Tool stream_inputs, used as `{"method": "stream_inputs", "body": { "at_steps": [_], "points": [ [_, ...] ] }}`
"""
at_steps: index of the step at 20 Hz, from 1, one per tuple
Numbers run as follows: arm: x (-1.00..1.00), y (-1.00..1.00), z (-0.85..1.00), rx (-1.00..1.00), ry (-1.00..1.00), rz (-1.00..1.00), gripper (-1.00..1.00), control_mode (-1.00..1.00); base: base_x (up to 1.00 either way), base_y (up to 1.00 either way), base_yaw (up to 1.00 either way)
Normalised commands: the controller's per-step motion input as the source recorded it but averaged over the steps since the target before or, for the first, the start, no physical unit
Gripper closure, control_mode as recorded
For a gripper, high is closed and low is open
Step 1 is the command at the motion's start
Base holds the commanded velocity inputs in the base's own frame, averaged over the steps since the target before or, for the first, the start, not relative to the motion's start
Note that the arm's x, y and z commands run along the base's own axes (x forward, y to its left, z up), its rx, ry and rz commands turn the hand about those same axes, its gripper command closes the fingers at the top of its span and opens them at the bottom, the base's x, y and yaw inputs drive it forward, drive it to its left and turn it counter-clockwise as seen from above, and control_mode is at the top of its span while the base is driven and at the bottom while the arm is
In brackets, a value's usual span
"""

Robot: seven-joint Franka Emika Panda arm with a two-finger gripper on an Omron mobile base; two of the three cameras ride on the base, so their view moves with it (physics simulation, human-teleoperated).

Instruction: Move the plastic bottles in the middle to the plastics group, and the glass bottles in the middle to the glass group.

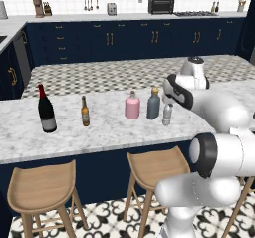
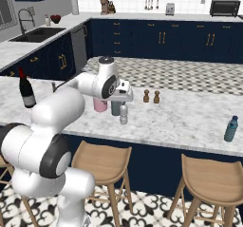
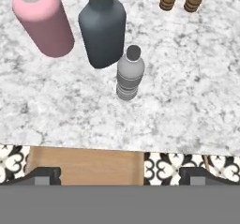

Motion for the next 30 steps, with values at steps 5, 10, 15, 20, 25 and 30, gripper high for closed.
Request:
{"method": "stream_inputs", "body": {
  "at_steps": [5,10,15,20,25,30],
  "points": [
    [0.31,-0.18,-0.47,0.06,0.0,0.03,-1.0,-1.0,0.0,0.0,0.0],
    [0.33,-0.03,-0.24,0.02,0.0,0.02,-1.0,-1.0,0.0,0.0,0.0],
    [0.25,0.0,-0.01,0.0,0.02,0.0,-1.0,-1.0,0.0,0.0,0.0],
    [0.14,0.0,-0.12,0.0,0.01,0.0,-1.0,-1.0,0.0,0.0,0.0],
    [0.3,0.0,-0.19,0.0,0.0,0.0,-1.0,-1.0,0.0,0.0,0.0],
    [0.27,0.0,-0.23,0.0,0.0,0.0,-1.0,-1.0,0.0,0.0,0.0]
  ]
}}
